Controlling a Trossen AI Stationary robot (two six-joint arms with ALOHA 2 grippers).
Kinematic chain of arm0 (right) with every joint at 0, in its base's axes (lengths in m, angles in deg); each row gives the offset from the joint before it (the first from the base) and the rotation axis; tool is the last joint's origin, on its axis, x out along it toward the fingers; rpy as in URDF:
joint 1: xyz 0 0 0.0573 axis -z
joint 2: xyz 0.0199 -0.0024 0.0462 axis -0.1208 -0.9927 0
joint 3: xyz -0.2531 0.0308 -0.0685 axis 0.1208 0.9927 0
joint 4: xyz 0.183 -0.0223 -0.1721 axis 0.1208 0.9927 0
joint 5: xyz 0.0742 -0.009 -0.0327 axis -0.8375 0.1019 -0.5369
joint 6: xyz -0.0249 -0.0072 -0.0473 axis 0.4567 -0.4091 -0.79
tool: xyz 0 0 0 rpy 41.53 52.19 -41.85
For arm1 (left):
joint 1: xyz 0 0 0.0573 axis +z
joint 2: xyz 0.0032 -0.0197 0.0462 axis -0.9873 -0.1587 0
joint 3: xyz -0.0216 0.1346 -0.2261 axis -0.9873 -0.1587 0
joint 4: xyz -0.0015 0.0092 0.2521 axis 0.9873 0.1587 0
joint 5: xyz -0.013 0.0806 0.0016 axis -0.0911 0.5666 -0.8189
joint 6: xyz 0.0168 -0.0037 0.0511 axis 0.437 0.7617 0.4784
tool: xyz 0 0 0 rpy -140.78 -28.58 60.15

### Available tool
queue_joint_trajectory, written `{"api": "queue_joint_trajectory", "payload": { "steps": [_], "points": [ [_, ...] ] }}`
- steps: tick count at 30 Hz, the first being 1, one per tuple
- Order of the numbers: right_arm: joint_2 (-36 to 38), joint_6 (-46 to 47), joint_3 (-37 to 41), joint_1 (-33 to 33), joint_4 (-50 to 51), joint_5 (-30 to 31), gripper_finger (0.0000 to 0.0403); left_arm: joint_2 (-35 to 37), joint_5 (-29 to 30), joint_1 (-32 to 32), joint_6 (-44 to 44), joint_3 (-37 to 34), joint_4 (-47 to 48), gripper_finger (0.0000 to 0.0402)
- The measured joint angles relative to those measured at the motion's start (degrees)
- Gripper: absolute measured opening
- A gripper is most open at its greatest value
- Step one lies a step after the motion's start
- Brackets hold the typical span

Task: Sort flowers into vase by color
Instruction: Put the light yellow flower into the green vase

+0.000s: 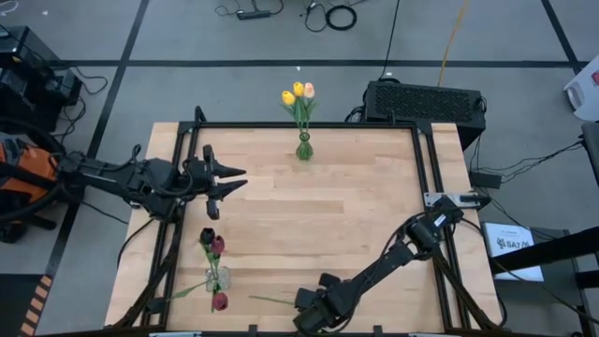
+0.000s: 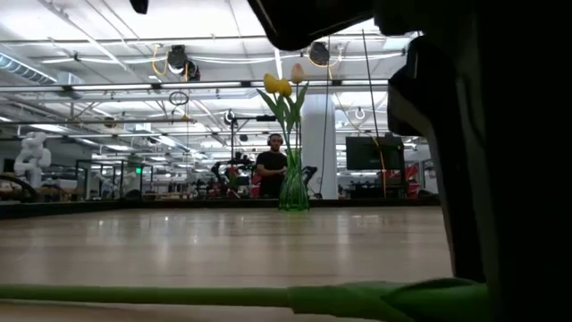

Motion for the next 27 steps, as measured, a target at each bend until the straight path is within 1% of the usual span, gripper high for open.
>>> {"api": "queue_joint_trajectory", "payload": {
  "steps": [3, 6, 7, 9, 11, 13, 15, 17, 20, 24, 27],
  "points": [
    [-0.4, -2.1, 0.0, 0.0, 0.9, -1.0, 0.0084, 0.0, -1.1, 1.2, -0.1, 0.0, -0.2, 0.0118],
    [-0.1, -2.5, 0.1, 0.1, 2.2, 0.0, 0.0024, 0.0, -2.7, 2.6, -0.1, 0.3, -0.2, 0.0118],
    [0.2, -2.4, 0.1, 0.3, 2.9, 0.8, 0.0013, -0.2, -3.2, 3.1, -0.1, 0.7, -0.2, 0.0118],
    [1.5, -2.9, 0.2, 0.3, 6.9, 3.4, 0.0011, -0.6, -3.6, 4.2, 0.6, 1.8, -0.2, 0.0118],
    [3.5, -3.3, 0.9, 0.5, 15.4, 9.0, 0.0009, -1.4, -3.6, 5.3, 2.0, 3.4, 0.1, 0.0118],
    [6.3, -3.4, 0.9, 1.6, 20.2, 13.4, 0.0004, -2.6, -3.9, 6.6, 2.9, 5.0, 0.6, 0.0118],
    [10.4, -3.5, 0.5, 2.8, 27.0, 15.2, 0.0004, -4.4, -5.6, 7.8, 2.9, 7.1, 0.7, 0.0118],
    [14.1, -4.5, 0.5, 4.2, 31.9, 15.7, 0.0003, -6.5, -8.4, 8.8, 2.9, 9.0, 1.4, 0.0118],
    [18.0, -6.0, 0.6, 5.9, 36.0, 17.1, 0.0002, -10.6, -12.1, 9.3, 2.8, 12.5, 3.5, 0.0118],
    [25.1, -12.3, 0.4, 9.2, 35.9, 18.2, 0.0001, -16.3, -15.9, 9.4, 2.8, 17.5, 7.5, 0.0118],
    [29.0, -13.3, 0.5, 12.3, 36.2, 15.3, 0.0001, -20.1, -19.5, 9.4, 2.7, 21.9, 11.0, 0.0118]
  ]
}}
